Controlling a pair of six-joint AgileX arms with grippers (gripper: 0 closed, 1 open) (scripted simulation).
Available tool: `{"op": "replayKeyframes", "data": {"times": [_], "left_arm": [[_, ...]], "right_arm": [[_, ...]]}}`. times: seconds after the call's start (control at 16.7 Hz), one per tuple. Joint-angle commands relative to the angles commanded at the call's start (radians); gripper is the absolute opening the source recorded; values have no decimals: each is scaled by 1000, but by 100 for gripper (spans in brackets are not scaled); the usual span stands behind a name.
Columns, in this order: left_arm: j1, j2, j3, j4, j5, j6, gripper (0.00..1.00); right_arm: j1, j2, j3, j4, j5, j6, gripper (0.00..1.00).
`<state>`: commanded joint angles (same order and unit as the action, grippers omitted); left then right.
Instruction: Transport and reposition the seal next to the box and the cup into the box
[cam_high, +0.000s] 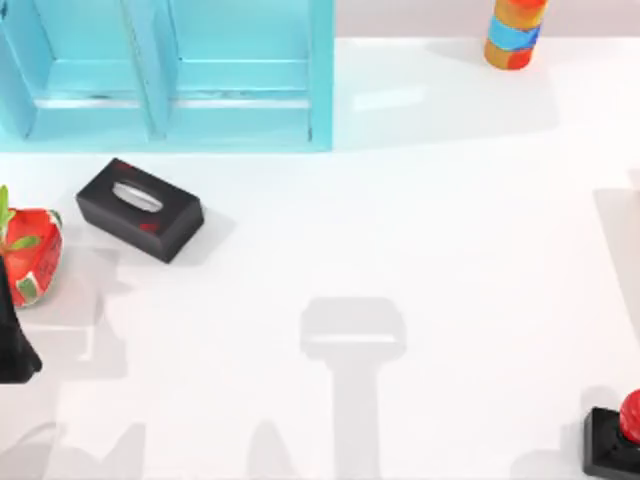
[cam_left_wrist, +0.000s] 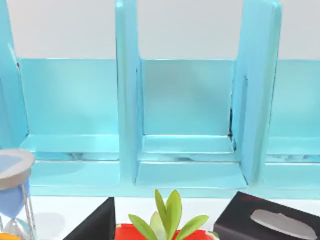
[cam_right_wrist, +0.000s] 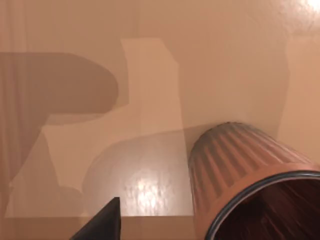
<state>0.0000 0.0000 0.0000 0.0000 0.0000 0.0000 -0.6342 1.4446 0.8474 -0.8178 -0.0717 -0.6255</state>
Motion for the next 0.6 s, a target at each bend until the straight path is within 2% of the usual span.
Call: {"op": "replayKeyframes", "data": {"times": [0.6], "left_arm": [[0,0,0,0,0,0,100]], "right_arm": [[-9,-41,268,-313,1,-7,100]]}}
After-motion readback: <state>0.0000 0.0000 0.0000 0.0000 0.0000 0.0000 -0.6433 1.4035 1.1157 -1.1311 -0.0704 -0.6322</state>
